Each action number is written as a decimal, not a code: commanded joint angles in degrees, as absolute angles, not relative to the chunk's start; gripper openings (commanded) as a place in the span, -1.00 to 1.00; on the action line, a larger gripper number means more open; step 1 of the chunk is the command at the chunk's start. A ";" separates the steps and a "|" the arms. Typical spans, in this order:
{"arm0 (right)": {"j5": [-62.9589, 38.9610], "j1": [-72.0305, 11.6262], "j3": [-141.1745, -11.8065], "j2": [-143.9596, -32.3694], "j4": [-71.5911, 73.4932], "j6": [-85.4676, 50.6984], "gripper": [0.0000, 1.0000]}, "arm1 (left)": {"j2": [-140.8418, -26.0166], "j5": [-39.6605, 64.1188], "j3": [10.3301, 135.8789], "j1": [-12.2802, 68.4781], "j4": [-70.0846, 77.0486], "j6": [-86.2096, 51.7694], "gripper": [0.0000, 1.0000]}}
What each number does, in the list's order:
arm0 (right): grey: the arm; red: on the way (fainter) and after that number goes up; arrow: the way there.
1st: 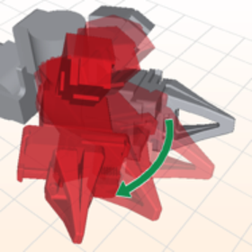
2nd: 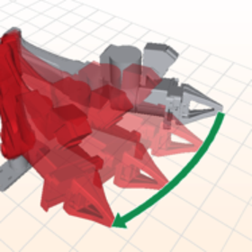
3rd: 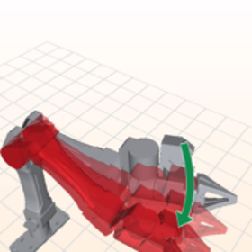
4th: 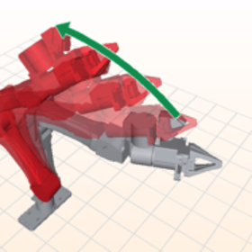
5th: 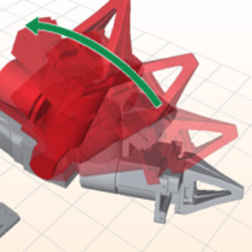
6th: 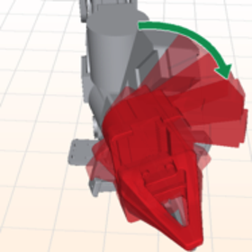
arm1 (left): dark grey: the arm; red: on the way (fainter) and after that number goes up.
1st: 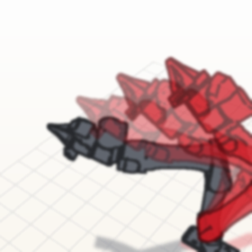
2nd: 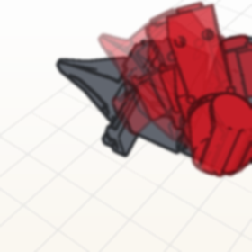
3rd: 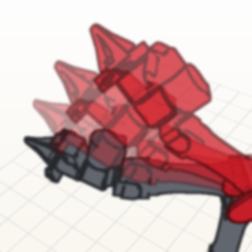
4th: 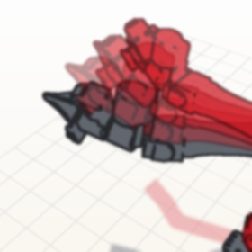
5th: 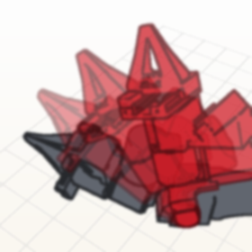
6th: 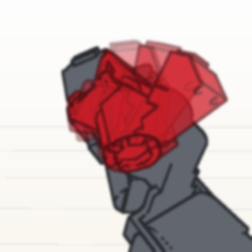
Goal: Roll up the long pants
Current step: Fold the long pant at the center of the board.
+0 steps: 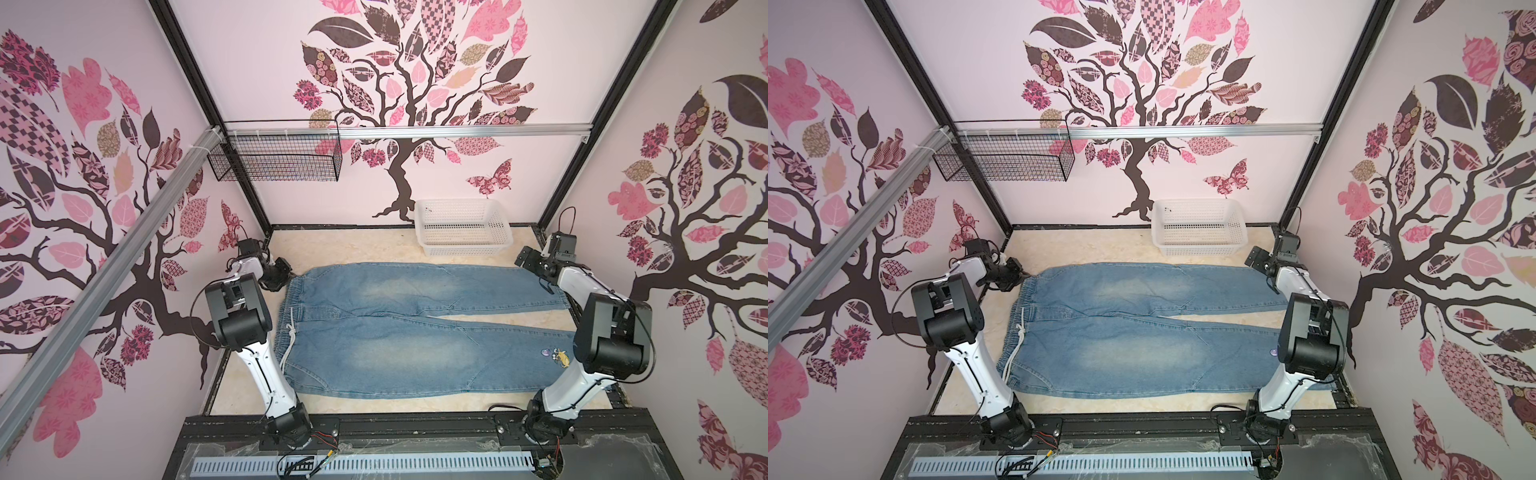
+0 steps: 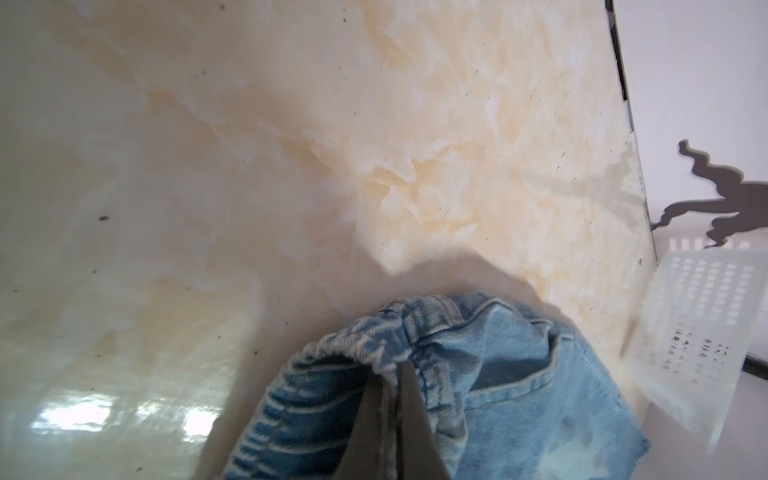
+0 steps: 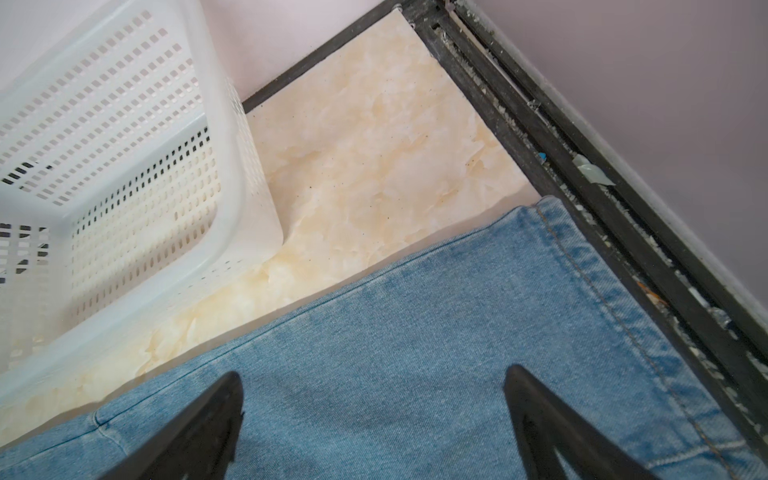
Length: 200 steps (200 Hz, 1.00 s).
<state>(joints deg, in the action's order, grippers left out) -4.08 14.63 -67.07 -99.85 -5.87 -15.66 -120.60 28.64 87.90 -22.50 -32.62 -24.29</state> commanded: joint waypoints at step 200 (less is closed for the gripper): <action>5.23 21.80 -92.55 -125.04 -20.65 -13.00 0.96 | -116.69 32.81 91.59 -22.58 -37.28 -24.61 -1.00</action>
